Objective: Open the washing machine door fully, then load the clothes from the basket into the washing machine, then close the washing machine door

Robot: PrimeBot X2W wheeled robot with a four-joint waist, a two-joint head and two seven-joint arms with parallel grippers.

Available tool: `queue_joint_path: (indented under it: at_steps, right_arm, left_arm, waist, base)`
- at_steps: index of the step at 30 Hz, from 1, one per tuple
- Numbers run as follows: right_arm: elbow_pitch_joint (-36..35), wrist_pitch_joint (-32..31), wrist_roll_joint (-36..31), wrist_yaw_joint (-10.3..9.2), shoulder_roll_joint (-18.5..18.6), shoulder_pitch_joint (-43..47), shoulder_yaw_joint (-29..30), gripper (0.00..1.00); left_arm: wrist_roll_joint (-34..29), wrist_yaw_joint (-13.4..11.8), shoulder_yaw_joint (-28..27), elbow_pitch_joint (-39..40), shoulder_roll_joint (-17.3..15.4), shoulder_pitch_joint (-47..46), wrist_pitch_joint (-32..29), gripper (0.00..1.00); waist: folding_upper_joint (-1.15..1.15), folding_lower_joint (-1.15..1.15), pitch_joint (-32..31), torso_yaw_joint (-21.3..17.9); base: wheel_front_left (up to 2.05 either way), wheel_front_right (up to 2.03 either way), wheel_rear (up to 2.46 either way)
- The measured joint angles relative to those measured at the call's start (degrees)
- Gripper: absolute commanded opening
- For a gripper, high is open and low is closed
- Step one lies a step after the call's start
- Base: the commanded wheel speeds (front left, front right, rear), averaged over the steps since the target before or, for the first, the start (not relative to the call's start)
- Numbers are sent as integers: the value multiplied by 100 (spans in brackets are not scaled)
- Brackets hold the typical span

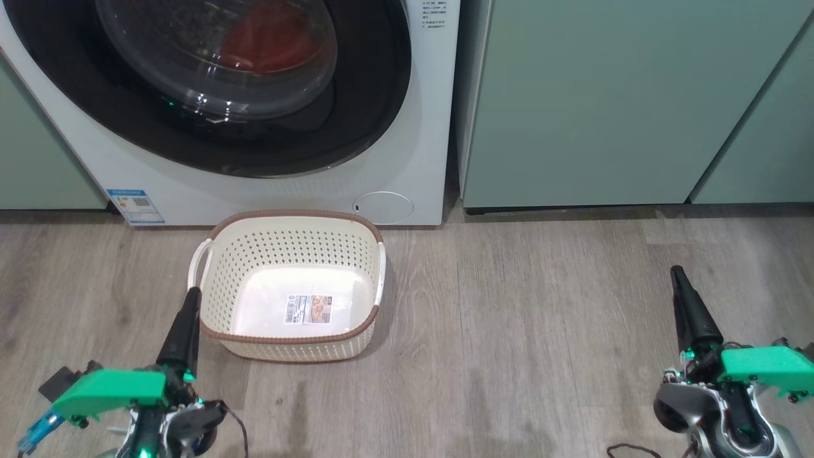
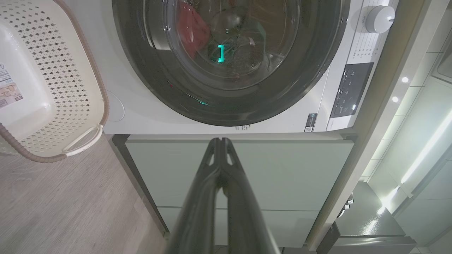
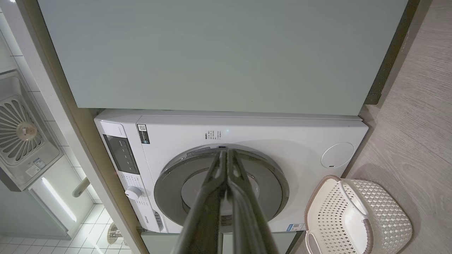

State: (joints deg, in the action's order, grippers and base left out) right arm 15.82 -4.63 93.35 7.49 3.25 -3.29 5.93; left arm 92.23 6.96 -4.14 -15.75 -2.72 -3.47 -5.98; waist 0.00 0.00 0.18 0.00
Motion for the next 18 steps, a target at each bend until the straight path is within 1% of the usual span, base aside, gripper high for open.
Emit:
queue_joint_path:
  at_steps: [18]
  right_arm:
    - [1, -49, -2, 0, -1, 0, 44, 0]
  left_arm:
    - [0, 0, -9, 0, 4, 0, -1, 0]
  waist:
    - [0, 0, 0, 0]
  base:
    - [0, 0, 0]
